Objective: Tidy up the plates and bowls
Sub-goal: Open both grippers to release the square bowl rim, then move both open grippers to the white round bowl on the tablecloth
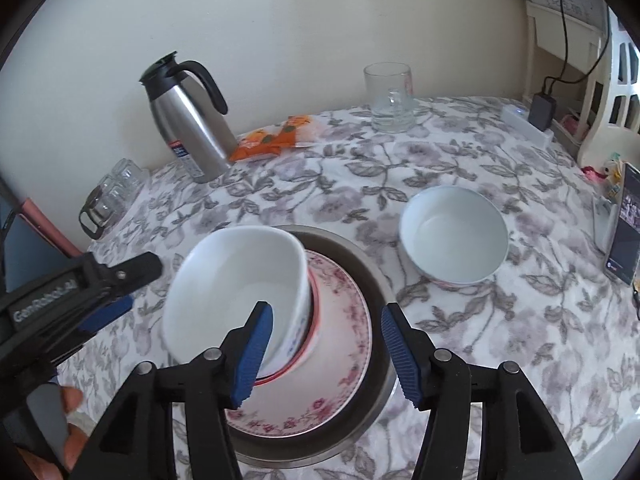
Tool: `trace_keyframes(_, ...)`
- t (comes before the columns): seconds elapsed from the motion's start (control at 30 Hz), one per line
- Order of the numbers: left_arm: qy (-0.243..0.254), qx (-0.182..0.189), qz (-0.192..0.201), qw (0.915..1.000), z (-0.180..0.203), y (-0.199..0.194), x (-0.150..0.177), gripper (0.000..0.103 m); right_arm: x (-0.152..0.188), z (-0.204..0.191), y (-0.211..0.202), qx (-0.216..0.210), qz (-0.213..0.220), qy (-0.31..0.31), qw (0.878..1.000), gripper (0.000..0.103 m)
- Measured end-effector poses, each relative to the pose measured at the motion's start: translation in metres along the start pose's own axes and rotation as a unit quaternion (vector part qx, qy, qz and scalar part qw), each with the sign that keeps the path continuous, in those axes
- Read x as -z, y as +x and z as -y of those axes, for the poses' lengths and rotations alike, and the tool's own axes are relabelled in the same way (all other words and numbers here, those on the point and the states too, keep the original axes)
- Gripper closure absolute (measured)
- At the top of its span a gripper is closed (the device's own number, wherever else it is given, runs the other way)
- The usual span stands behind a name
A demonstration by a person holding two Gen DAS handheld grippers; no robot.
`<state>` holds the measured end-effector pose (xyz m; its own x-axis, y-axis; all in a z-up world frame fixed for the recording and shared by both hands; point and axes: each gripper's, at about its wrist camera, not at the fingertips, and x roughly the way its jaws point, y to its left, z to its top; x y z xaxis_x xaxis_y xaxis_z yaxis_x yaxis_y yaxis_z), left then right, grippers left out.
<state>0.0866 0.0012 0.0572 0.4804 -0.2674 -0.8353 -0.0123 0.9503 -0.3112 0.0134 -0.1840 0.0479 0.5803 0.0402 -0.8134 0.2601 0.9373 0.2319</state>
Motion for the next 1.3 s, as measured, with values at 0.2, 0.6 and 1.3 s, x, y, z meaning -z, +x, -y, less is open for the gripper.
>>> trace_keyframes(0.2, -0.007, -0.023, 0.001, 0.9997, -0.005, 0.002, 0.0, 0.027, -0.001, 0.002, 0.003, 0.011, 0.0, -0.002, 1.0, 0.022)
trace_keyframes(0.6, -0.015, -0.073, 0.031, 0.9967, -0.013, 0.001, -0.001, 0.012, -0.001, 0.007, 0.003, 0.023, 0.007, 0.002, 1.0, 0.0)
trace_keyframes(1.3, -0.004, -0.06, 0.068, 0.9959, 0.016, -0.02, 0.007, 0.011, -0.01, 0.085, -0.014, 0.038, 0.025, 0.089, 0.995, 0.0)
